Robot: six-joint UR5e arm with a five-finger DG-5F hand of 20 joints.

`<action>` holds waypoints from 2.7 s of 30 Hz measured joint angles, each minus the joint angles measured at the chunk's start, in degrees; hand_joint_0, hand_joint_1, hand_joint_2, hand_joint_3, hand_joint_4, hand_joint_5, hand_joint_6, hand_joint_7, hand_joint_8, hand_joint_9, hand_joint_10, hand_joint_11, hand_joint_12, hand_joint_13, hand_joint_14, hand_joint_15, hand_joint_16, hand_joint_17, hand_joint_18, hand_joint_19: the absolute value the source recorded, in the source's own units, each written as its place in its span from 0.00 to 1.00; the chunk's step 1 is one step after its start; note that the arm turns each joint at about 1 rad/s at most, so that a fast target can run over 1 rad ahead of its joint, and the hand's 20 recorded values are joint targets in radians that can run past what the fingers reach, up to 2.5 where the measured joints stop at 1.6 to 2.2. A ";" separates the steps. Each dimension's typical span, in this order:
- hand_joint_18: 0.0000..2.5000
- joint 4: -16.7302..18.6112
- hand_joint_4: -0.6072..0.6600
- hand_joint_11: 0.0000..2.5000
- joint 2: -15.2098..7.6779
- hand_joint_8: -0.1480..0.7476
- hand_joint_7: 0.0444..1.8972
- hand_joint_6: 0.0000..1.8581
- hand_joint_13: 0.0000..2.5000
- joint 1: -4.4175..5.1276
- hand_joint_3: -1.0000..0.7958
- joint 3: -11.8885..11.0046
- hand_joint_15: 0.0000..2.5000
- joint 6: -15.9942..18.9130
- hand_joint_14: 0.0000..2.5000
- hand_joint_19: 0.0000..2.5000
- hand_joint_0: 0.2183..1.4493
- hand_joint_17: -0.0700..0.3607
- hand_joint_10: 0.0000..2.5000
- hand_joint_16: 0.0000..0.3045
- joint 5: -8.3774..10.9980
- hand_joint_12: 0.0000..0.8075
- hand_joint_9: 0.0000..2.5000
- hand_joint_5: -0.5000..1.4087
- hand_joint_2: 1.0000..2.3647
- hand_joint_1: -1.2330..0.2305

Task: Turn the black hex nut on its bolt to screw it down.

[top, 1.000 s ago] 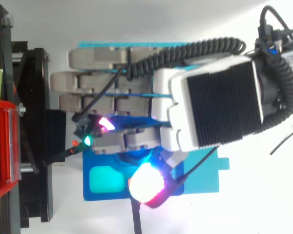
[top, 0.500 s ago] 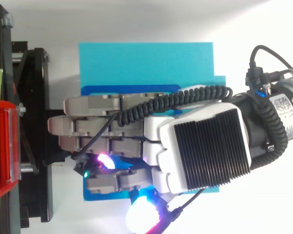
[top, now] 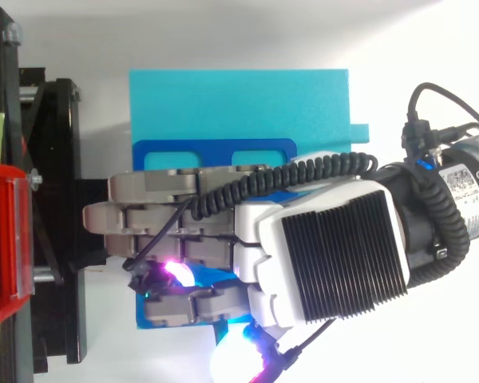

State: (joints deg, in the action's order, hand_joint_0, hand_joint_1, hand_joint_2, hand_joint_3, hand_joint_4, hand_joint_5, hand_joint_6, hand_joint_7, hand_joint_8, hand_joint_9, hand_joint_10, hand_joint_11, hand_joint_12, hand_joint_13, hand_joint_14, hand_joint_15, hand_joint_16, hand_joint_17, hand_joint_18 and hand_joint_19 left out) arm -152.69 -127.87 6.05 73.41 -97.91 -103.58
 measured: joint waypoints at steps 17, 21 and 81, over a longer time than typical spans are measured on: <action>0.06 -1.22 0.59 0.02 0.00 0.42 0.67 0.33 0.13 -1.17 0.28 -0.02 0.00 0.00 0.00 0.10 0.19 0.40 0.00 0.15 -1.10 0.45 0.25 0.24 0.00 0.68; 0.06 -1.24 0.59 0.02 0.00 0.42 0.67 0.33 0.13 -1.76 0.28 -0.02 0.00 -0.12 0.00 0.10 0.19 0.40 0.00 0.15 -1.55 0.46 0.25 0.24 0.00 0.68; 0.06 -1.01 0.59 0.02 -0.01 0.41 0.68 0.27 0.13 -0.51 0.28 -2.24 0.00 -0.65 0.00 0.07 0.19 0.39 0.00 0.14 -2.78 0.43 0.24 0.24 0.00 0.69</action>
State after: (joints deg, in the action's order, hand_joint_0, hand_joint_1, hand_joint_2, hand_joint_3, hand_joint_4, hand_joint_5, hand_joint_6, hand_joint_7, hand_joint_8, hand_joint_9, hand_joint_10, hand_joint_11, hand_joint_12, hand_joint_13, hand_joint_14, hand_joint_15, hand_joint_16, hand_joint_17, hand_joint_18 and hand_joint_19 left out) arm -153.70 -127.88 5.54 71.16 -98.56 -106.36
